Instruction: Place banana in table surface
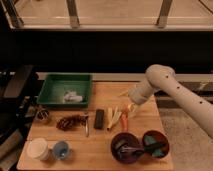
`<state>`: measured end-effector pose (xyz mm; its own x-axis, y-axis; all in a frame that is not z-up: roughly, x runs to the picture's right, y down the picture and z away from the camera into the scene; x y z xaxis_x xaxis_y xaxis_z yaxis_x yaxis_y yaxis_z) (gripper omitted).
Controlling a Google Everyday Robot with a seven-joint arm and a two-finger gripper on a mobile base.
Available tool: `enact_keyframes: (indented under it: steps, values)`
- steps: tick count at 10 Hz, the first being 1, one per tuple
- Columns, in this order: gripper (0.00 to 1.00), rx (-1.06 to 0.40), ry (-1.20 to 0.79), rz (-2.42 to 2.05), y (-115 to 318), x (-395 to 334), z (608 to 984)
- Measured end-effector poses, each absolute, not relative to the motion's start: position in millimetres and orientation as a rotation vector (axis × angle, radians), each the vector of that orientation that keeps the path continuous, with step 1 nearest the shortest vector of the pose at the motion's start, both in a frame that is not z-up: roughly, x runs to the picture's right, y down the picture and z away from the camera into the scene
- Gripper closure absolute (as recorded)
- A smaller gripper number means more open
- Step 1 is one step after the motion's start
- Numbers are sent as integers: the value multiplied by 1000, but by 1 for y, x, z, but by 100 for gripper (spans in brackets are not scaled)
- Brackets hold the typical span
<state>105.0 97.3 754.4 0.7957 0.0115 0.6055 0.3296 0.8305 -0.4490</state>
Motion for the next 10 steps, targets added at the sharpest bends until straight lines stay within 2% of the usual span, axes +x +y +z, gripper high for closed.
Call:
enact_keyframes:
  steps: [6,10]
  values:
    - [26,-581,-644,-165,99,97,757]
    - [26,-573,-712,-140,123,75,796]
